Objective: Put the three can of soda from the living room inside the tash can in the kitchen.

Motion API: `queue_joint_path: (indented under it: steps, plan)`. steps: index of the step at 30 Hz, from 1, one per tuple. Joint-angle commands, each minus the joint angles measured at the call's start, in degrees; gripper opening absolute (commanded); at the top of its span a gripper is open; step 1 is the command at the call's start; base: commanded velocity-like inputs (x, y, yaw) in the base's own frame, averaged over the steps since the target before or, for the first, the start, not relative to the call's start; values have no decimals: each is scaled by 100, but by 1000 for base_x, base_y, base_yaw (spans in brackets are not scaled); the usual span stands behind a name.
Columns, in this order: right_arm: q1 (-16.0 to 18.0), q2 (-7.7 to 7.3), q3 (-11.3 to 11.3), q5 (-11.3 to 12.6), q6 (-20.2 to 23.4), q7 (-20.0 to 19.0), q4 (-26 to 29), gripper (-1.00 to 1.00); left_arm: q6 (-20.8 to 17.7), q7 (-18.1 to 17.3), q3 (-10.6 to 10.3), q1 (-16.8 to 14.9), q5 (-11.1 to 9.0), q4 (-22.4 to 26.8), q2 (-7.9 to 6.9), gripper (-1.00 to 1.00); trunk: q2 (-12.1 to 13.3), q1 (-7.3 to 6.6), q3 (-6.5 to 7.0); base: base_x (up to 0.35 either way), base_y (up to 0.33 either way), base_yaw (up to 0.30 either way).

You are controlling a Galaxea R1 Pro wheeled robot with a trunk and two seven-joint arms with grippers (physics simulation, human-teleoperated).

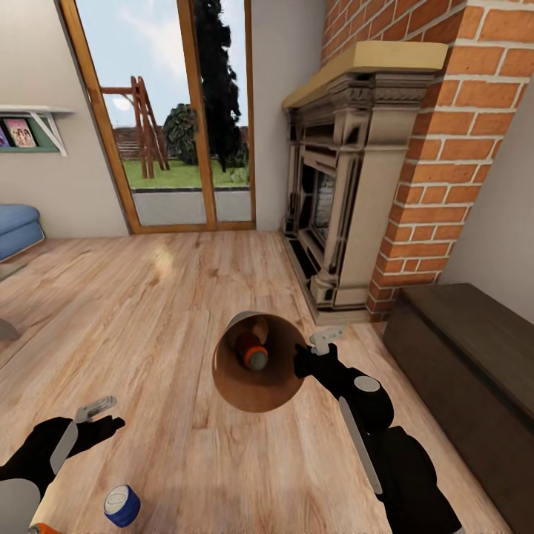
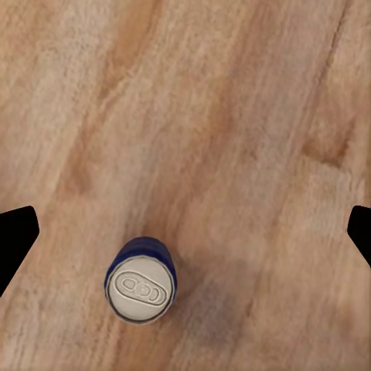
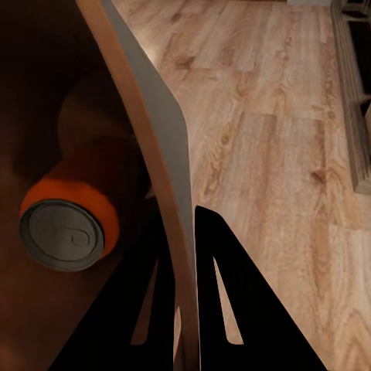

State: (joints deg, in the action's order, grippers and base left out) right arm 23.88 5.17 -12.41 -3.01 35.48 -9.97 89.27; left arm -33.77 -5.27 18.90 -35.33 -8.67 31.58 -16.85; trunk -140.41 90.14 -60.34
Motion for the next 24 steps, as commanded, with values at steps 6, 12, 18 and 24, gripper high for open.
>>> queue_joint_path:
  steps: [6, 12, 18, 24]
  plan:
    - [3, 2, -3, 64, 5, -40, 11, -100, 55, -1, 0, 0, 3, -3, 5, 100, -243, 132, -107, 0, 0, 0]
    - [3, 2, -6, 64, 6, -40, 11, -100, 71, 14, 0, 0, 5, -3, 6, 100, -289, 166, -236, 0, 0, 0]
    - [3, 2, -7, 64, 4, -40, 11, -100, 59, 96, 0, 0, 5, -3, 6, 100, -298, 182, -369, 0, 0, 0]
    - [3, 2, -6, 64, 6, -40, 11, -100, 32, 117, 0, 0, 10, -3, 6, 100, -306, 197, -502, 0, 0, 0]
